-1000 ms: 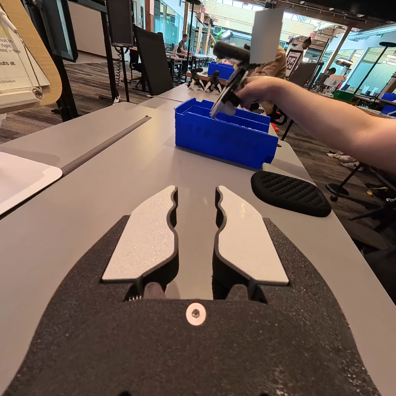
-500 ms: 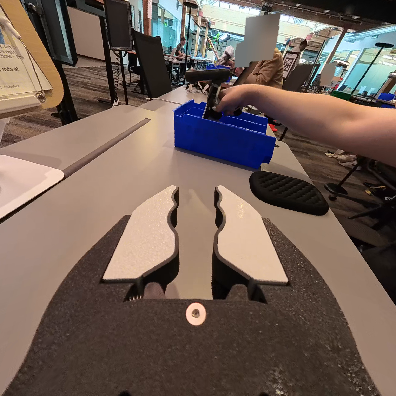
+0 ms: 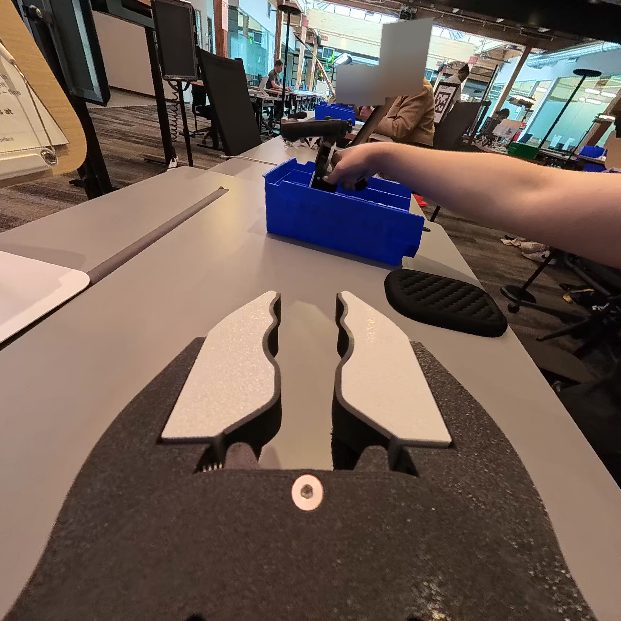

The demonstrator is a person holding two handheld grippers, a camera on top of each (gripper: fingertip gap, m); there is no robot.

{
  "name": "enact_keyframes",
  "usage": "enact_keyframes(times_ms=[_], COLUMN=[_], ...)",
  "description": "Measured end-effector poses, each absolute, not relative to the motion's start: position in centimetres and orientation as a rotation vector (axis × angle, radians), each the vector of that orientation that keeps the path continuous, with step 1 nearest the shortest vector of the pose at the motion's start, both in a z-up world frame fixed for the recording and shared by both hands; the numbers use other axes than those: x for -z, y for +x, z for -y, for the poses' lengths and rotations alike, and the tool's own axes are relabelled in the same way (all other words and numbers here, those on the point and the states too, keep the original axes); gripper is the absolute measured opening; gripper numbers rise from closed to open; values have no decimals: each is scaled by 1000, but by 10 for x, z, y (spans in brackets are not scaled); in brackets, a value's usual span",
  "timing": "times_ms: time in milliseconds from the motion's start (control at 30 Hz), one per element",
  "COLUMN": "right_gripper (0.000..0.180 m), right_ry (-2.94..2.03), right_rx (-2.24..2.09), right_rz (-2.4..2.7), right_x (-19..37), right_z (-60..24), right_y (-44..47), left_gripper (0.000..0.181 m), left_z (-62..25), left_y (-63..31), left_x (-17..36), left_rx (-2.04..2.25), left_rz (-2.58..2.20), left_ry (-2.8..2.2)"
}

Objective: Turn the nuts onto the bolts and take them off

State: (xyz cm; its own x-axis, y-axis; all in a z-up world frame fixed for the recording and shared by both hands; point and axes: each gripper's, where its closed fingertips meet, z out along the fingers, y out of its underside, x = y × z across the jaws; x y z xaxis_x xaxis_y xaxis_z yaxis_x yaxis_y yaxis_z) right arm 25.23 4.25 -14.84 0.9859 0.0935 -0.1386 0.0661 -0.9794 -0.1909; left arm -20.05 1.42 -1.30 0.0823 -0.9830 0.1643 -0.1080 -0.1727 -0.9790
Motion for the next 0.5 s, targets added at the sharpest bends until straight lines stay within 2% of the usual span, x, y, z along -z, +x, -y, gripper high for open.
enact_keyframes(times_ms=[367, 500], right_gripper=[19, 27], right_ry=[-2935, -2905], right_rx=[-187, -151], right_rz=[163, 171], right_x=[155, 152], right_z=[-43, -44], right_y=[253, 258], left_gripper=[31, 31], left_z=[-14, -15], left_y=[-201, -201], left_x=[13, 14], left_rx=[1218, 1213], left_rz=[-1150, -1152], left_ry=[-1457, -1463])
